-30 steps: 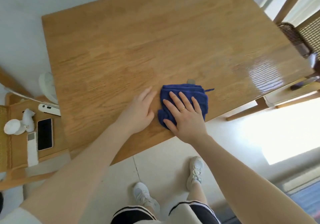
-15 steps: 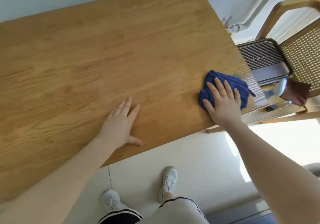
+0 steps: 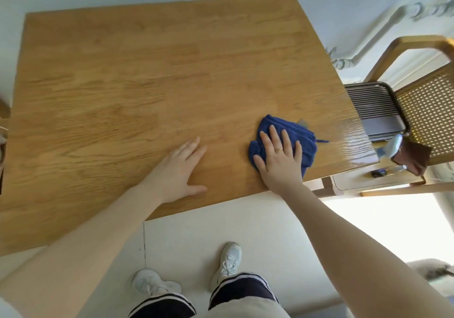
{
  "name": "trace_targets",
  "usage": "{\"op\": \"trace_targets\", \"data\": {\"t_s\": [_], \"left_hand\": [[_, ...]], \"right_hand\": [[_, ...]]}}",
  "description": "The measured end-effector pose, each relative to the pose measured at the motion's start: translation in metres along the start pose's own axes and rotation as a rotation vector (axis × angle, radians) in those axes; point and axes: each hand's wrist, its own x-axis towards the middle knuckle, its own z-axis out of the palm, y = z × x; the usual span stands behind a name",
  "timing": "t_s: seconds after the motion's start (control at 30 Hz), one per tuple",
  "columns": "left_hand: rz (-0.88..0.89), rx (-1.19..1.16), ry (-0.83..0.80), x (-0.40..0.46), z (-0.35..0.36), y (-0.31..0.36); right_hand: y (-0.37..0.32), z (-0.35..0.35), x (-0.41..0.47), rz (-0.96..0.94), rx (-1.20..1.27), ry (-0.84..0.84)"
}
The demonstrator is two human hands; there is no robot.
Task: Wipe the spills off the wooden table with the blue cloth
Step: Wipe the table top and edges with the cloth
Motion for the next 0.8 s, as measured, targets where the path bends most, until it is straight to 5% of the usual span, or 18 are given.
{"op": "trace_targets", "data": {"t_s": [0.2,0.4,0.63,0.8], "left_hand": [[-0.018,-0.145,0.236,-0.093,-0.005,-0.087],[-0.239,-0.382,0.295,-0.185,-0.018,-0.201],[-0.361,-0.608,0.391,-0.200,-0.045,-0.282],[-0.307,-0.562,0.431,-0.159,-0.075,-0.321]], "right_hand": [[-0.158,0.031,-0.030,-0.277,-0.043,-0.072],[-0.307,0.054,-0.046,-0.445,-0.079,-0.095],[-0.385,0.055,-0.005,-0.538,-0.062,-0.088],[-0.425,0.053,0.058,-0.568,-0.086,-0.038]]}}
